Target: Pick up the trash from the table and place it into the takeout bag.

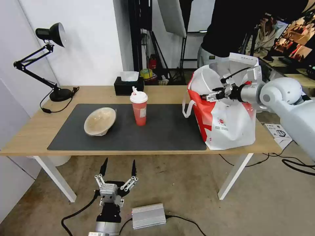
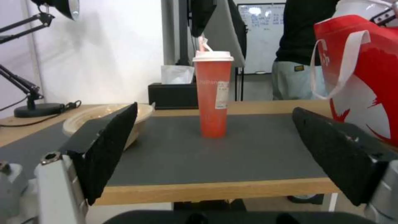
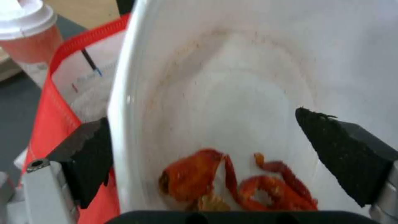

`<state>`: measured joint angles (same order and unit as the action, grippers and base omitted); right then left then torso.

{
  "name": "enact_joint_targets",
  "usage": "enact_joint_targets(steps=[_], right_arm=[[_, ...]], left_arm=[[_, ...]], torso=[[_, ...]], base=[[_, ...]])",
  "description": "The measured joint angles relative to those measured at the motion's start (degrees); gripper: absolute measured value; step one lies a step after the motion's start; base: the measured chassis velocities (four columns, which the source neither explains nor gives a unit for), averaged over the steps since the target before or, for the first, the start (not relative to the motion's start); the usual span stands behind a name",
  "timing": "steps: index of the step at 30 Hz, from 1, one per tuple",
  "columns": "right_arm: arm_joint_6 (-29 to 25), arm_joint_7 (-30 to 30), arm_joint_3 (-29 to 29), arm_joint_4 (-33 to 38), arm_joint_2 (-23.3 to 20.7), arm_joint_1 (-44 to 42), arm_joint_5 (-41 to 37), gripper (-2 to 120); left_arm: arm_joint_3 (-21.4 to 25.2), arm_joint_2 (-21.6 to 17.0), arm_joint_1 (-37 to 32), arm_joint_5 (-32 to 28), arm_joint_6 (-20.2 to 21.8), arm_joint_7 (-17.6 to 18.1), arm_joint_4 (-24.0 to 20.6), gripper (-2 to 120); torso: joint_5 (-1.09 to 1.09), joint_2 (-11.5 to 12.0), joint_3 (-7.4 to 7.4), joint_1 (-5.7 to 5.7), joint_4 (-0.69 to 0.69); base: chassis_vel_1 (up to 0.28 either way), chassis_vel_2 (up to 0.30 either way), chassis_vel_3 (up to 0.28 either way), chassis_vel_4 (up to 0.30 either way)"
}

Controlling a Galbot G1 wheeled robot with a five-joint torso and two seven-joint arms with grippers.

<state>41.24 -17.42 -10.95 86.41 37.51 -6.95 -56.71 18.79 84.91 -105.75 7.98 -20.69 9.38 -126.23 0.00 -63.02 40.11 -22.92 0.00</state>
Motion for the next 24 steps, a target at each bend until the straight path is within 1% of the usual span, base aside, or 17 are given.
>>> enact_joint_targets(steps=[13, 24], right_arm=[[-0.13, 0.82, -1.46, -2.93, 1.83, 4.57, 0.10, 100], [-0.13, 1.15, -3.17, -4.49, 2.27, 9.61, 0.10, 100]], left_arm=[[-0.01, -0.05, 0.04, 0.09, -0.30, 0.00, 0.29, 100], [0.00, 0.06, -0.23, 0.06, -0.33, 0.00, 0.06, 100]], torso=[[0.00, 0.00, 0.00, 0.00, 0.00], [0.00, 0.00, 0.00, 0.00, 0.00]], base=[[0.000, 0.000, 0.000, 0.000], [0.000, 0.000, 0.000, 0.000]])
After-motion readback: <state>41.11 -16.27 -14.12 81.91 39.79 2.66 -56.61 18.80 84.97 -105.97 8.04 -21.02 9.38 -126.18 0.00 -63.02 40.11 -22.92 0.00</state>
